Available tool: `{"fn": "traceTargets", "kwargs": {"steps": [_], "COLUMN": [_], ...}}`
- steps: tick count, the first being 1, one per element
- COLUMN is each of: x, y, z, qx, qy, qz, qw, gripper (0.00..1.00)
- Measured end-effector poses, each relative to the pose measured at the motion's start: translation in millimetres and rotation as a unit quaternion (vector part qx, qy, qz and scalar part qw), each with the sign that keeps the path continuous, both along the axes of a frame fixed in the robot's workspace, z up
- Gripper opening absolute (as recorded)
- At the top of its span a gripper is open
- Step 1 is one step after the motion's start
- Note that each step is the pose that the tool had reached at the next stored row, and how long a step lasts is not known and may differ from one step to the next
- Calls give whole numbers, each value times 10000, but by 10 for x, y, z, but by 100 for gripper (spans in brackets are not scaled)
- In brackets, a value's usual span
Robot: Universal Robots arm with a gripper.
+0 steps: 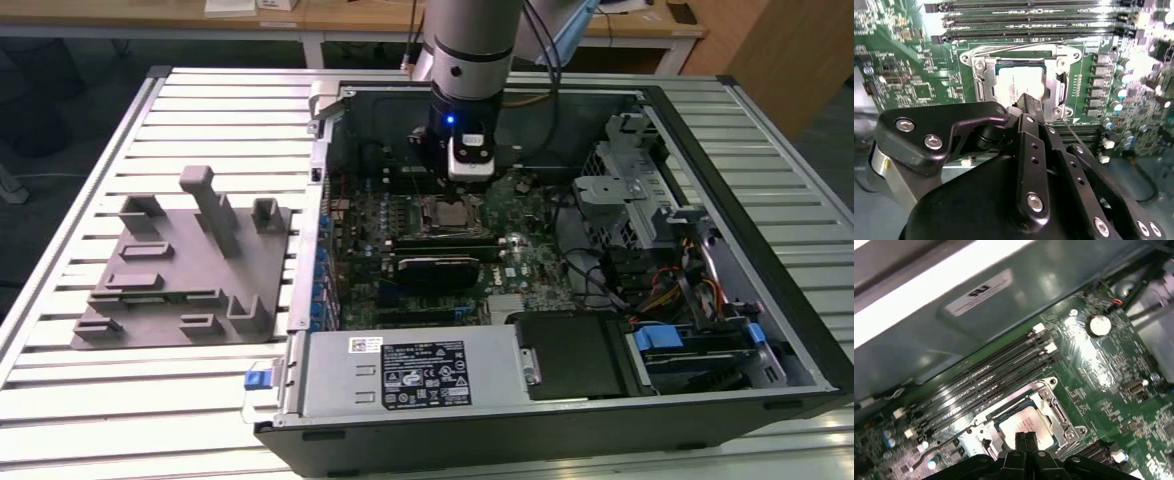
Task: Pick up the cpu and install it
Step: 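Close the cpu cover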
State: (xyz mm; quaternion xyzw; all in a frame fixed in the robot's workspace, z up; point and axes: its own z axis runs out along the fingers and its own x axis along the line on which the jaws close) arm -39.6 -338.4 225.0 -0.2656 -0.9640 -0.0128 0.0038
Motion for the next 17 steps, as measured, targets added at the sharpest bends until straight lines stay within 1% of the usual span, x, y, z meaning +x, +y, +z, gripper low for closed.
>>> {"fn": "traceTargets", "kwargs": {"steps": [2, 5, 7, 9, 11, 13, 14, 17], "x": [0, 0, 0, 0, 0, 0, 0, 0], "y": [0, 0, 0, 0, 0, 0, 0, 0], "z": [0, -1, -2, -3, -3, -4, -5, -8], "qx": [0, 0, 0, 0, 0, 0, 0, 0], "qy": [0, 0, 0, 0, 0, 0, 0, 0], "qz": [179, 450, 637, 816, 995, 1174, 1264, 1539], "qw": [9998, 9990, 9980, 9967, 9950, 9931, 9920, 9881], "gripper": [11, 11, 11, 11, 11, 11, 11, 11]}}
